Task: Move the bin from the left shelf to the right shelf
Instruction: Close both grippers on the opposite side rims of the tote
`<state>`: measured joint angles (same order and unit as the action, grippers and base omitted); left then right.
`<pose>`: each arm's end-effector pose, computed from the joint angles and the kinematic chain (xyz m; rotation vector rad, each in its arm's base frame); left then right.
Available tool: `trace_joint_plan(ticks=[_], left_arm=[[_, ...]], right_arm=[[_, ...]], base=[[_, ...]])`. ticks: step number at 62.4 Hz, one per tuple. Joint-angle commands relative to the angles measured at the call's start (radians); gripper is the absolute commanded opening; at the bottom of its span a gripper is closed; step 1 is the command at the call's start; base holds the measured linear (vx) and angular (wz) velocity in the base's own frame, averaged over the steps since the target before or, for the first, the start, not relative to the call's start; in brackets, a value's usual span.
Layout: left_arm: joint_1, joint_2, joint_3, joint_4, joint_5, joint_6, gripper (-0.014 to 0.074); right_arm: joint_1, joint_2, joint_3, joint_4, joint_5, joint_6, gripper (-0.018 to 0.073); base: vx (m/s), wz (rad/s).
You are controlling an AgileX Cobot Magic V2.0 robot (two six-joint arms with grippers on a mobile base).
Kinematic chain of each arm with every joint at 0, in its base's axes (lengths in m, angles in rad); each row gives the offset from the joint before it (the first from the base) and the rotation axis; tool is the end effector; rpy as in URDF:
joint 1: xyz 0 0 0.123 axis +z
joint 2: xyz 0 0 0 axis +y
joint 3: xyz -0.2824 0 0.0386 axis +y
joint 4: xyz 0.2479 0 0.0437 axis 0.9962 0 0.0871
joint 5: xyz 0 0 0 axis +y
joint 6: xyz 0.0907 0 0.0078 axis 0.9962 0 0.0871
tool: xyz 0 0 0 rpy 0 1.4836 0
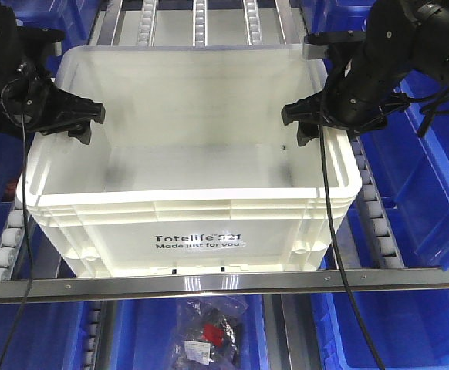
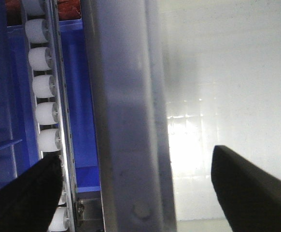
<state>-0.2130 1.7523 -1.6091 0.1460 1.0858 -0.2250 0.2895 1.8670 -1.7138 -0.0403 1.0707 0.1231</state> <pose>0.3723 -0.0685 0.3197 0.0377 2.6919 0.0621 0.3931 0.1137 0.3046 -0.2406 2.6972 0.0698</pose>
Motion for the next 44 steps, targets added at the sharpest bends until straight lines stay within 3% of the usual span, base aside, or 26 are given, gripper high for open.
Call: trace_joint_plan(ticks=[1,15,44], left_arm=[[0.002,-0.052,-0.025,0.002,-0.032,0.003,0.0591],[0.002,-0.052,-0.025,0.001,-0.014,0.020,0.0557],[0.002,-0.052,-0.025,-0.023,-0.003,0.027,0.0222]], right_arm=[[-0.002,-0.050,-0.026,-0.008,-0.031,-0.012,0.0510],[-0.002,-0.050,-0.026,-0.008,-0.027,-0.016,0.0503],[-0.002,-0.050,-0.026,-0.008,-0.022,-0.016,0.0260]], base=[[0.00,0.00],[0.00,0.00],[0.00,0.00]])
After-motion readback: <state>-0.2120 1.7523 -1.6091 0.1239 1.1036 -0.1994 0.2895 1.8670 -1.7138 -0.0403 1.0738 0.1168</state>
